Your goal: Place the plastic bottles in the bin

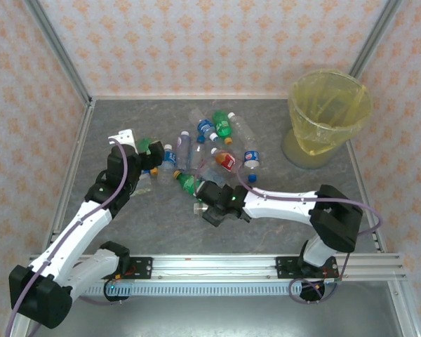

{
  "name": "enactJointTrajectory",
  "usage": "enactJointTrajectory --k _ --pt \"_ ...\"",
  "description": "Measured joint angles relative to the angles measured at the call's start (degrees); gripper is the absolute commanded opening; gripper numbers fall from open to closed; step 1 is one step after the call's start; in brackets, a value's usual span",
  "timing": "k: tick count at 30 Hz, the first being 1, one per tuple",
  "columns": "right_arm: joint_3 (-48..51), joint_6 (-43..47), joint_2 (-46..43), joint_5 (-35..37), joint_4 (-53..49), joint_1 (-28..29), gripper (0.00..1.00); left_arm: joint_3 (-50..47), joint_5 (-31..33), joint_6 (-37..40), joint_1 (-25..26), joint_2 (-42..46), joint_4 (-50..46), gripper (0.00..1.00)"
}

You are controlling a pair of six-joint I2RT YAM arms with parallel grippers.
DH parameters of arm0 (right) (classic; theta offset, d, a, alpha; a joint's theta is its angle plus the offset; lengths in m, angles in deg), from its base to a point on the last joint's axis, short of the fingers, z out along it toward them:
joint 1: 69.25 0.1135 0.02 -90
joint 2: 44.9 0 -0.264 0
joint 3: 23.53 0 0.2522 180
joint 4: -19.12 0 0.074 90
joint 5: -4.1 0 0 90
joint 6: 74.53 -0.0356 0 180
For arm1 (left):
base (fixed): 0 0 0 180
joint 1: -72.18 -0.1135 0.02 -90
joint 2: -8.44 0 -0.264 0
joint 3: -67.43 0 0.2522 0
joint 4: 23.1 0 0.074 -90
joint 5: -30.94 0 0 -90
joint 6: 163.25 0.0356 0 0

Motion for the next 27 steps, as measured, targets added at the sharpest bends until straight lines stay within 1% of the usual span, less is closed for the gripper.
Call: enactJointTrajectory --k 9,13,19,23,27 --pt "-0.5 0.6 4.6 0.1 -0.5 1.3 0.74 0.5 1.4 1.1 0.0 1.8 -3.0 0.99" --pt "-0.6 0.4 5.1 0.1 -0.5 1.5 0.67 1.7 1.5 1.6 0.0 1.8 -4.2 0.99" --pt "-1.2 -0.7 5.0 0.1 -0.5 1.6 0.58 3.6 1.6 2.6 0.0 1.5 -5.4 0.99" --pt "-1.1 -2.2 2.8 0.1 -0.5 1.6 0.57 4.6 1.5 2.6 0.0 0.3 -5.4 0.99" --pt "-1.1 -4.3 -2.5 0.8 0.2 1.6 0.54 5.4 1.3 2.6 0.0 -0.6 -5.4 0.99"
